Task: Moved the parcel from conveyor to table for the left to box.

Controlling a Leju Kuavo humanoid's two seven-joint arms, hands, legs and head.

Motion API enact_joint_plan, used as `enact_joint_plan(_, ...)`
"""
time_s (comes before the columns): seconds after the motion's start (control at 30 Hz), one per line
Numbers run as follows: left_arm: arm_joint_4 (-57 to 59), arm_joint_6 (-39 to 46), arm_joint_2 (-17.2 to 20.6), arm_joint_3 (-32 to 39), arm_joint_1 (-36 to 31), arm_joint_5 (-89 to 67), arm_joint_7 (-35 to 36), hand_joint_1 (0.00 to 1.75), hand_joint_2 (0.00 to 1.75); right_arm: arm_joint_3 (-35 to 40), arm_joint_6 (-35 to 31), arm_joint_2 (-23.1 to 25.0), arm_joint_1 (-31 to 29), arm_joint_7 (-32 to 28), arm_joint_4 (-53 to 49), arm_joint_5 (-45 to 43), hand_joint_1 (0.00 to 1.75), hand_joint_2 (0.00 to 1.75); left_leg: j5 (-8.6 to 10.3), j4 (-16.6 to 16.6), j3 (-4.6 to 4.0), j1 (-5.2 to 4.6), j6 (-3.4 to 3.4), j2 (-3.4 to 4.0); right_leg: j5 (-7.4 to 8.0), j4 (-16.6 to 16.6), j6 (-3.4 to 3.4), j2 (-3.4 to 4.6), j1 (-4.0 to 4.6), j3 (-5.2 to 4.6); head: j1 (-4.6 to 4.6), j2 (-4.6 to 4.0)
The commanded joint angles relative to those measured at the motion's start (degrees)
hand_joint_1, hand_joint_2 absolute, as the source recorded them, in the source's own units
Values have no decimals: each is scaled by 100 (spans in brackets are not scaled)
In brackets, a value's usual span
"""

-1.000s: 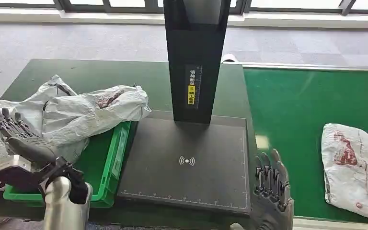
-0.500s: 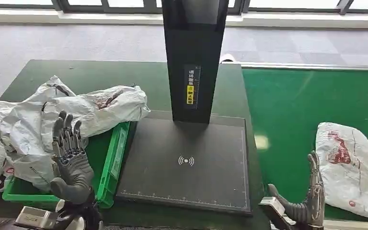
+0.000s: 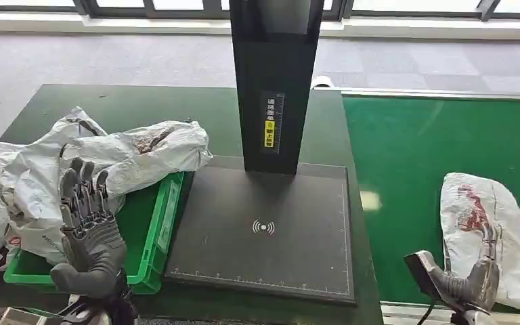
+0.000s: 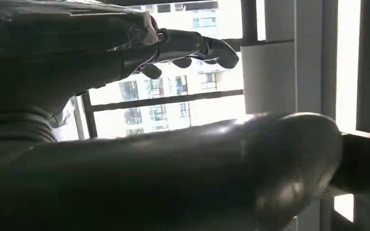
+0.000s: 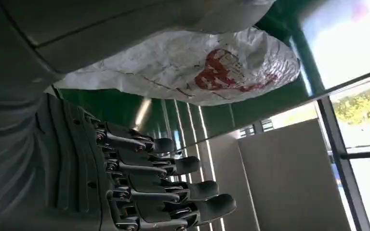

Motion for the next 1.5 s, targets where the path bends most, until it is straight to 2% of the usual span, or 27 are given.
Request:
enact_joint_plan(0.03,37,228,270,-178,-39,-56,-175,0,0,-135,2,-365,-1380,401,2542,456,0,175,9,-10,2,2,1,19,17,-13,-4,17,3,-1,0,0)
enact_joint_plan(0.1,-47,273,300,-218,47,-49,-175,0,0,46,179,-429,-1634,783,2924,763,0,175,7,-11,4,3,1,30,19,-15,-3,26,4,-2,0,0)
enact_joint_plan(0.23,-3,289,417,-349,167,-8,-175,0,0,75,718,-510,-1723,1335,3298,922,0,175,9,-14,7,1,-1,25,19,-16,-5,21,3,2,0,0)
enact_joint_plan(0.4,-3,289,417,-349,167,-8,-175,0,0,75,718,-510,-1723,1335,3298,922,0,175,3,-4,2,0,-1,2,7,-3,-2,-1,1,2,0,0)
enact_joint_plan(0.73,-3,289,417,-349,167,-8,-175,0,0,75,718,-510,-1723,1335,3298,922,0,175,9,-8,-3,0,-1,8,14,-8,-4,4,2,-3,0,0)
enact_joint_plan(0.8,133,216,424,-355,88,45,-175,0,0,85,1066,-548,-1670,1655,3376,1005,0,175,6,-4,-4,-3,-1,3,8,-2,-2,0,-2,-3,0,0)
enact_joint_plan(0.93,442,6,360,-327,-202,71,-175,0,0,-19,1910,-781,-1288,2720,3520,1143,0,175,11,-9,2,0,0,-27,5,-12,-2,-30,1,10,0,0)
enact_joint_plan(0.97,524,-9,345,-296,-300,71,-175,0,0,-87,2134,-866,-1095,2777,3484,1115,0,175,17,-16,2,2,-1,-36,10,-22,-4,-40,3,15,0,0)
enact_joint_plan(1.03,558,-25,322,-240,-345,94,-175,0,0,-159,2178,-894,-952,2517,3415,1054,0,175,17,-13,10,4,1,-50,6,-25,-2,-54,6,26,0,0)
enact_joint_plan(1.07,561,-34,313,-188,-361,94,-175,0,0,-214,2191,-882,-934,2338,3391,1014,175,175,18,-13,21,7,3,-53,6,-33,2,-56,9,33,-2,0)
enact_joint_plan(1.1,578,-57,316,-175,-386,102,-175,0,0,-233,2244,-881,-941,2360,3390,1006,175,175,9,-8,41,10,8,-51,-4,-37,12,-54,9,53,0,0)
enact_joint_plan(1.17,610,-69,220,-100,-427,82,-175,0,0,-405,2075,-850,-916,2035,3197,863,175,175,0,-2,47,18,23,-57,-16,-46,29,-61,16,78,0,0)
enact_joint_plan(1.2,658,-86,168,-57,-455,92,-175,0,0,-433,2062,-835,-900,1981,3103,857,175,175,13,-12,39,16,26,-75,-6,-60,30,-85,15,81,0,0)
enact_joint_plan(1.5,385,-200,-28,225,-253,68,-175,0,0,-713,1690,-413,-585,1502,1907,928,175,175,9,-3,41,16,40,-46,16,-82,48,-53,14,97,0,0)
